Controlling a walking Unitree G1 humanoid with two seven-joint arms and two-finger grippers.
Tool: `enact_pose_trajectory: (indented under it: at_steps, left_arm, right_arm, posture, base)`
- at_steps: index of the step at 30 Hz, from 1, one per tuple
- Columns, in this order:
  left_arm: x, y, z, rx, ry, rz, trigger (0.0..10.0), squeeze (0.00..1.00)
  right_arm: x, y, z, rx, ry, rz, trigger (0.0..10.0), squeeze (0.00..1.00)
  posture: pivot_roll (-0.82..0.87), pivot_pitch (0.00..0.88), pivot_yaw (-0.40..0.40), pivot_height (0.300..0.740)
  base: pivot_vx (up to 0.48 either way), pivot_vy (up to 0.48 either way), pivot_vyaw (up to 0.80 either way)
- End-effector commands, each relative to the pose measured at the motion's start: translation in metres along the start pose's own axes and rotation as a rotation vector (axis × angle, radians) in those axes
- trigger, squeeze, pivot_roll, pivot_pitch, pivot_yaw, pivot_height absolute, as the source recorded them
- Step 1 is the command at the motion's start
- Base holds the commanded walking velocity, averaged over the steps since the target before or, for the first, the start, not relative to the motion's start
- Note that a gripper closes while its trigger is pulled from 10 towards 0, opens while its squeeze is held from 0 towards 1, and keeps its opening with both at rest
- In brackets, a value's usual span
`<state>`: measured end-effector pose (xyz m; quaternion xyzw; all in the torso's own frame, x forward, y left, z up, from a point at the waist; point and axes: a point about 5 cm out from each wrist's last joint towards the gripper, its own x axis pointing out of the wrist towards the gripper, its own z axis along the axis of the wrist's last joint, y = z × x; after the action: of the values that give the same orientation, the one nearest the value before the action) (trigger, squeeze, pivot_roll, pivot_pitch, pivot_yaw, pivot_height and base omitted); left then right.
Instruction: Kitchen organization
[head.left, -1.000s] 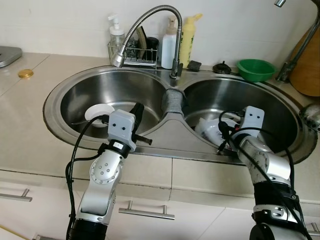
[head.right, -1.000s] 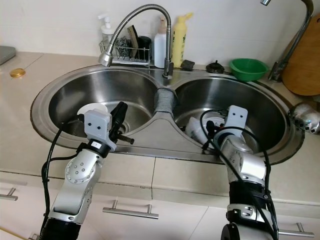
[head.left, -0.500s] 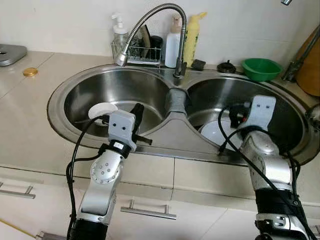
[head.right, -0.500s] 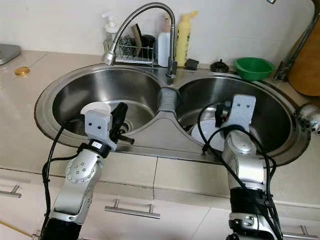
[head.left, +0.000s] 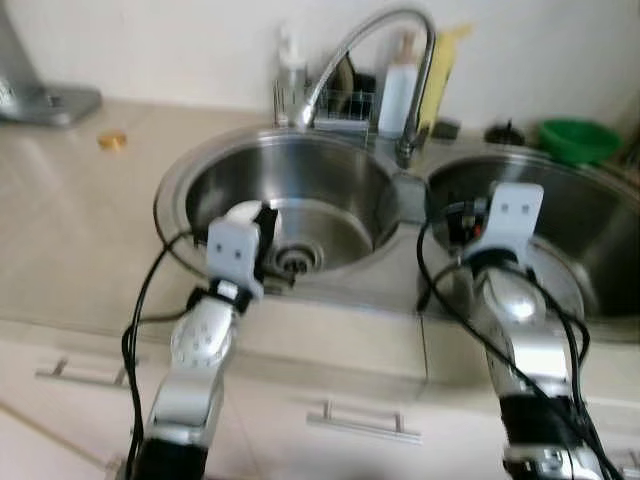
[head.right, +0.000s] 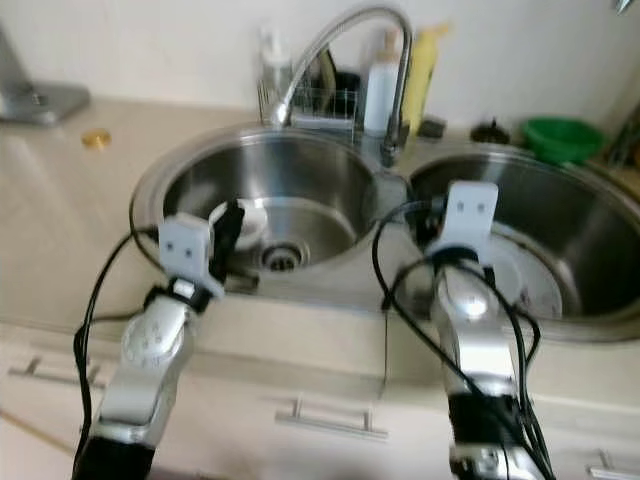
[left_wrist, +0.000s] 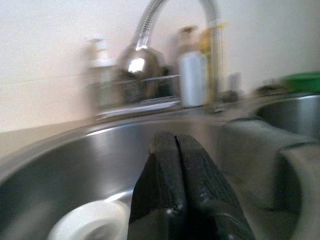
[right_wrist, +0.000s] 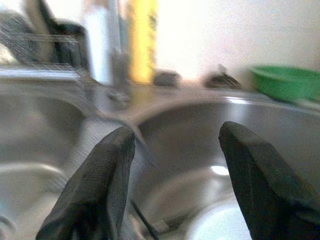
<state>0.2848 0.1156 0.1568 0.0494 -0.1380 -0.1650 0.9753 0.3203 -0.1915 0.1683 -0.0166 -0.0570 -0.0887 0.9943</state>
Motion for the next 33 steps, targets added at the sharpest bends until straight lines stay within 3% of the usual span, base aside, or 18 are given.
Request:
enact_pose_trajectory:
  at_steps: [1,11,17,19,22,30,33]
  left_arm:
    - [0.0,0.004,0.002,0.01,-0.007,0.004,10.0,0.0]
    - [0.001,0.005,0.003,0.014,-0.01,0.006,10.0,0.0]
    - [0.001,0.006,0.006,0.01,-0.036,0.015,10.0,0.0]
    - [0.001,0.006,0.008,0.011,-0.05,0.017,10.0,0.0]
    - [0.001,0.006,0.008,0.013,-0.053,0.016,10.0,0.0]
    - [0.001,0.006,0.008,0.015,-0.059,0.014,10.0,0.0]
    - [0.001,0.006,0.009,0.033,-0.058,0.009,10.0,0.0]
  right_arm:
    - [0.0,0.004,0.01,-0.014,-0.055,0.005,10.0,0.0]
    - [-0.007,0.0,0.013,-0.071,-0.112,-0.041,10.0,0.0]
    - [-0.022,-0.008,0.023,-0.113,-0.216,-0.109,10.0,0.0]
    - [-0.033,-0.006,0.033,-0.197,-0.308,-0.114,10.0,0.0]
    - [-0.042,-0.005,0.037,-0.233,-0.358,-0.111,10.0,0.0]
    - [-0.061,-0.005,0.03,-0.235,-0.346,-0.081,10.0,0.0]
    - [-0.069,-0.013,0.024,-0.242,-0.32,-0.105,10.0,0.0]
  posture:
    - [0.14,0.0,-0.05,0.74]
    - [0.14,0.0,-0.049,0.74]
    - [0.14,0.0,-0.05,0.74]
    - [0.14,0.0,-0.051,0.74]
    - [0.13,0.0,-0.053,0.74]
    - [0.13,0.0,-0.055,0.74]
    - [0.13,0.0,-0.055,0.74]
  base:
    - [0.0,0.48,0.0]
    - [0.0,0.48,0.0]
    - [0.0,0.444,-0.67]
    - [0.0,0.0,-0.8]
    - [0.0,0.0,-0.8]
    - [0.0,0.0,-0.8]
    - [0.0,0.0,-0.8]
